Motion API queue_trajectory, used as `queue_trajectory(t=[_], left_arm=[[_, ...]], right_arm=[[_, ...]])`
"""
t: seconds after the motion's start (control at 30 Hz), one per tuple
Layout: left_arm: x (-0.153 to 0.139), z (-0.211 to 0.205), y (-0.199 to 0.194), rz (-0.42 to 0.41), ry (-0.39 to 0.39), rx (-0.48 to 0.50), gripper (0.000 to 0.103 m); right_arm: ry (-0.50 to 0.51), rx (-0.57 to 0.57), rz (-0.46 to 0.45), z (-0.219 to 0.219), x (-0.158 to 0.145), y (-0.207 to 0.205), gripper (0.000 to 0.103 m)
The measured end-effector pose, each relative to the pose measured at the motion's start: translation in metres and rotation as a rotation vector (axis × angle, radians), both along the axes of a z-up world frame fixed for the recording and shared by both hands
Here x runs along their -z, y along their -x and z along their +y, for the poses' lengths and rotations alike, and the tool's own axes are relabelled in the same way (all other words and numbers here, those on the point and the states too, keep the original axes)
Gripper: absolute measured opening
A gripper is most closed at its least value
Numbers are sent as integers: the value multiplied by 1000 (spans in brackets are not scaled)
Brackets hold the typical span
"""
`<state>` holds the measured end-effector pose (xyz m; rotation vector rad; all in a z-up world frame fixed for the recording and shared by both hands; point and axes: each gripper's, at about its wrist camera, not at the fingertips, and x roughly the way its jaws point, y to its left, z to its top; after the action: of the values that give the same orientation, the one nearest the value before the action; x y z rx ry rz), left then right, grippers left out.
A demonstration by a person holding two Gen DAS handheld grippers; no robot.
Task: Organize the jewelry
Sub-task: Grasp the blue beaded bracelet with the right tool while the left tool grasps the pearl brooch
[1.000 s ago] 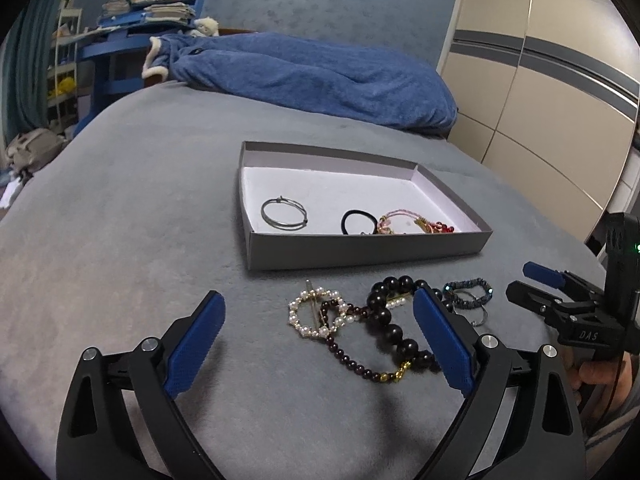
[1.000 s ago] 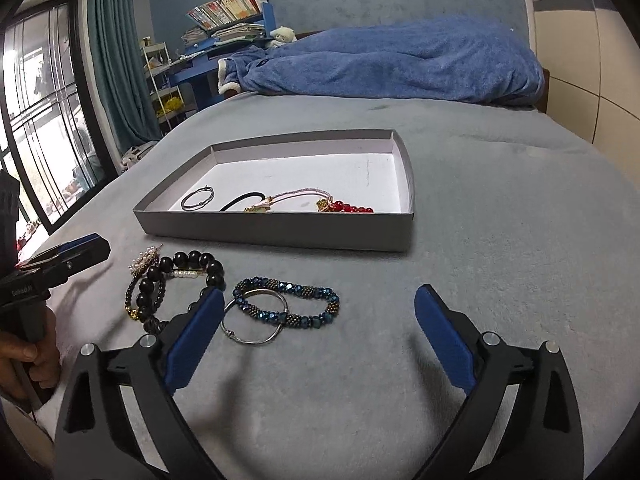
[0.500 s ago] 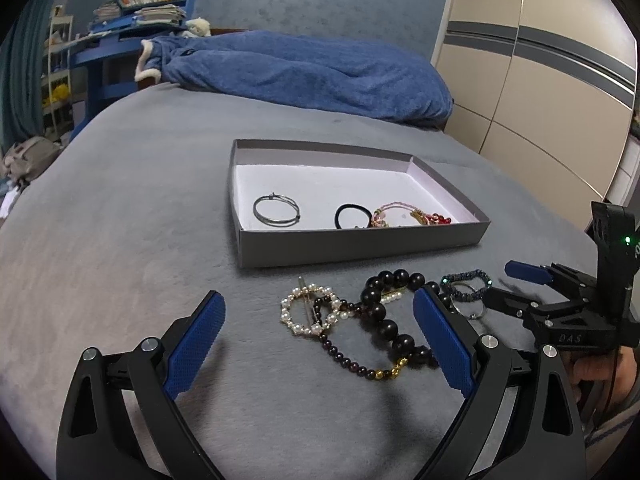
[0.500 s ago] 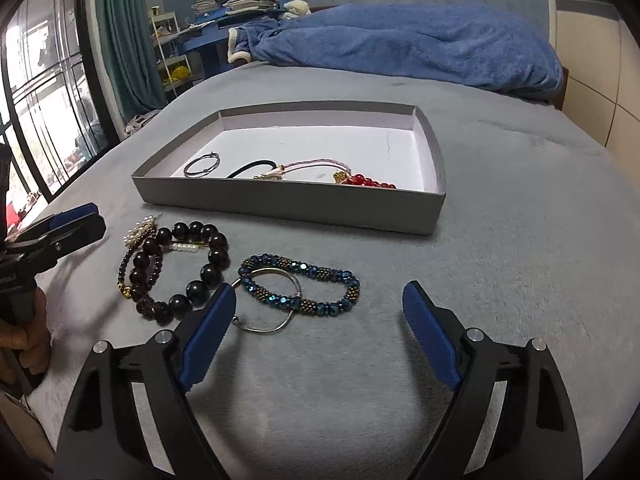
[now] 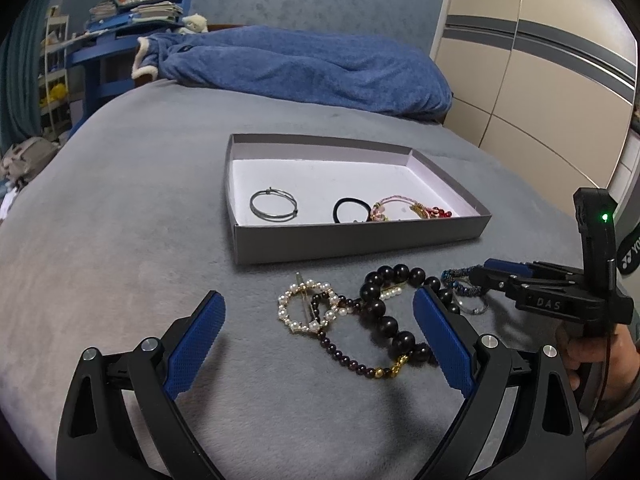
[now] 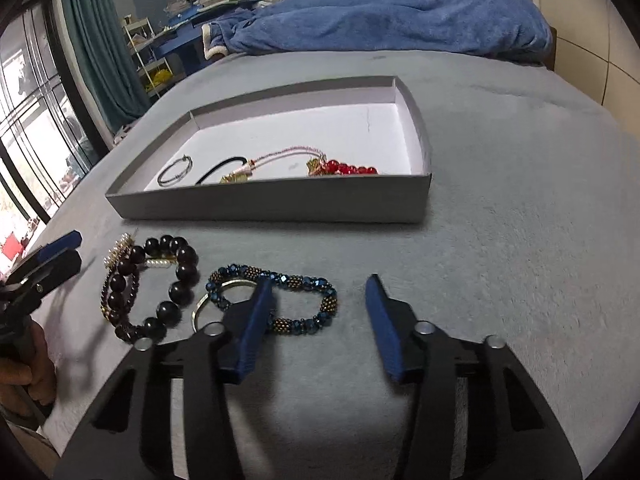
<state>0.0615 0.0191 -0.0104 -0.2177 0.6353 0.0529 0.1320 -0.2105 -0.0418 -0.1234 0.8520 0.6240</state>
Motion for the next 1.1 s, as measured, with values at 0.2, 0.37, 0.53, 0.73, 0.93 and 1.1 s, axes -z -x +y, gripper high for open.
queue_trajectory(t=[0.2, 0.37, 0.53, 0.73, 0.93, 1.1], left_arm=[[0, 0, 1, -6, -3, 4, 94], [1, -3, 0, -5, -12, 18, 94], [7, 2, -8, 41, 20, 22, 93], [21, 30, -18, 83, 155, -19, 69], [27, 27, -25, 128, 150, -7, 59], [28, 27, -24, 123, 152, -9, 42]], right_arm=[[-5, -41, -19, 1, -1, 10, 7], [-98, 15, -56, -21, -11, 12, 7], [-168, 122, -63, -47, -16, 9, 7], [-158, 143, -30, -49, -10, 1, 7], [-138, 128, -9, -42, -7, -1, 7], [-146, 122, -13, -42, -9, 0, 7]])
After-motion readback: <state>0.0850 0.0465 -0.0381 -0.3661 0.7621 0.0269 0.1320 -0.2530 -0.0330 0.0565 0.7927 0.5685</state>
